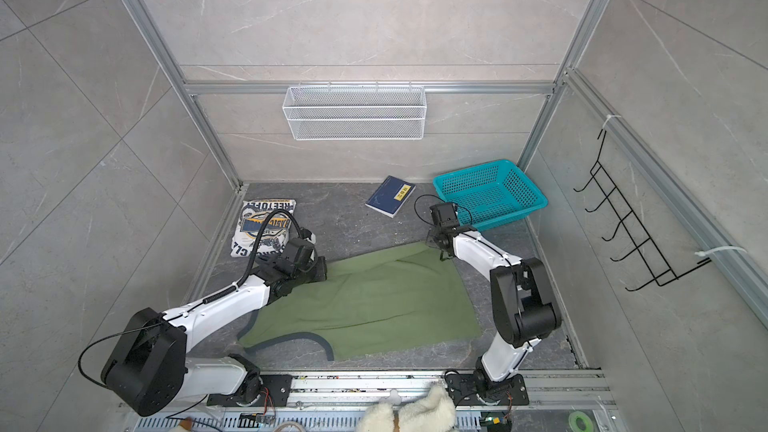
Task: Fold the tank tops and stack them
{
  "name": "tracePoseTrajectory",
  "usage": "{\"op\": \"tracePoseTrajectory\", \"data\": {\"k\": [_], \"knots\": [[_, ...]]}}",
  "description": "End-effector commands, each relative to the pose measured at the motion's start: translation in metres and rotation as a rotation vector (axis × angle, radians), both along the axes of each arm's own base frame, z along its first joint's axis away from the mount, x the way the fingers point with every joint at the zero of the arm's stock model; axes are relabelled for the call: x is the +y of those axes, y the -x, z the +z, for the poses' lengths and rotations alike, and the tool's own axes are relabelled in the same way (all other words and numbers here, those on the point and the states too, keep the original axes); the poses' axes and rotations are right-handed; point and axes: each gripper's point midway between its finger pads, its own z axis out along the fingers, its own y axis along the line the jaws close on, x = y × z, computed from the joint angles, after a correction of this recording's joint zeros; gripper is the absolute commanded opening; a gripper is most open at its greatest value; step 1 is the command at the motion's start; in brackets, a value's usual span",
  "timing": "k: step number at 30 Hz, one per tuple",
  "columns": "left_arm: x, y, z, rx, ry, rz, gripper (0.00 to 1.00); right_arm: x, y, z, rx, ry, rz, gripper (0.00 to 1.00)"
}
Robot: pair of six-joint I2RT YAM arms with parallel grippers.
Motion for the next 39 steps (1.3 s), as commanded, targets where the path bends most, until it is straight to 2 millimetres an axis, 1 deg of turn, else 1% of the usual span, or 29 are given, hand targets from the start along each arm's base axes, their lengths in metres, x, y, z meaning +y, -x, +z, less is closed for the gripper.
{"op": "tracePoseTrajectory", "data": {"k": [1, 4, 6, 7, 8, 10, 11, 12, 14, 16, 18, 20, 22, 24, 25, 26, 28, 30, 32, 34, 35, 37, 39], "knots": [[-0.009, 0.013, 0.001, 0.014, 0.050, -0.001, 0.03, -0.011, 0.013, -0.002, -0.022, -0.016, -0.063, 0.18], [-0.019, 0.026, -0.009, 0.035, 0.046, -0.021, 0.05, -0.015, 0.026, -0.014, 0.005, -0.018, -0.092, 0.19], [-0.025, 0.034, -0.017, 0.054, 0.032, -0.034, 0.07, -0.016, 0.031, -0.020, 0.018, -0.024, -0.098, 0.21], [-0.026, 0.037, -0.020, 0.063, 0.023, -0.033, 0.11, -0.017, 0.033, -0.021, 0.019, -0.023, -0.103, 0.25], [-0.026, 0.040, -0.023, 0.073, 0.011, -0.026, 0.18, -0.020, 0.036, -0.022, 0.028, -0.012, -0.116, 0.29], [-0.021, 0.045, -0.024, 0.076, -0.005, -0.005, 0.26, -0.027, 0.040, -0.019, 0.026, 0.009, -0.146, 0.44], [-0.018, 0.046, -0.022, 0.067, -0.004, 0.006, 0.33, -0.029, 0.042, -0.016, 0.019, 0.014, -0.153, 0.52], [-0.014, 0.047, -0.017, 0.055, -0.003, 0.021, 0.40, -0.030, 0.043, -0.009, 0.007, 0.017, -0.153, 0.57], [-0.007, 0.046, -0.002, 0.009, -0.001, 0.045, 0.51, -0.032, 0.044, 0.008, -0.024, 0.019, -0.149, 0.61], [0.001, 0.043, 0.016, -0.039, -0.008, 0.079, 0.55, -0.035, 0.048, 0.024, -0.052, 0.027, -0.156, 0.63], [0.002, 0.036, 0.032, -0.073, -0.027, 0.079, 0.57, -0.032, 0.048, 0.031, -0.063, 0.020, -0.132, 0.64], [-0.005, 0.028, 0.039, -0.077, -0.039, 0.069, 0.57, -0.028, 0.046, 0.030, -0.054, 0.016, -0.112, 0.64], [-0.014, 0.021, 0.038, -0.057, -0.043, 0.058, 0.58, -0.016, 0.041, 0.018, -0.007, -0.015, -0.072, 0.64], [-0.030, 0.015, 0.029, -0.018, -0.026, 0.026, 0.58, 0.003, 0.033, 0.004, 0.047, -0.066, -0.015, 0.63], [-0.036, 0.013, 0.022, 0.007, -0.024, 0.021, 0.58, 0.009, 0.030, -0.003, 0.073, -0.071, -0.005, 0.62], [-0.040, 0.011, 0.015, 0.034, -0.028, 0.019, 0.58, 0.012, 0.030, -0.011, 0.098, -0.070, -0.002, 0.62], [-0.046, 0.009, -0.001, 0.077, -0.040, 0.013, 0.58, 0.011, 0.030, -0.023, 0.134, -0.062, -0.015, 0.62], [-0.051, 0.011, -0.018, 0.120, -0.045, 0.005, 0.58, 0.012, 0.031, -0.036, 0.173, -0.063, -0.018, 0.62], [-0.049, 0.014, -0.034, 0.153, -0.055, 0.014, 0.58, 0.014, 0.034, -0.047, 0.207, -0.081, -0.027, 0.61], [-0.045, 0.019, -0.049, 0.181, -0.070, 0.024, 0.58, 0.011, 0.039, -0.058, 0.239, -0.088, -0.050, 0.61], [-0.039, 0.024, -0.058, 0.201, -0.088, 0.036, 0.58, 0.006, 0.042, -0.065, 0.259, -0.087, -0.071, 0.61], [-0.029, 0.032, -0.069, 0.221, -0.117, 0.051, 0.58, -0.003, 0.045, -0.073, 0.285, -0.085, -0.110, 0.60], [-0.017, 0.039, -0.077, 0.234, -0.147, 0.069, 0.58, -0.016, 0.049, -0.075, 0.305, -0.065, -0.149, 0.60]]}}
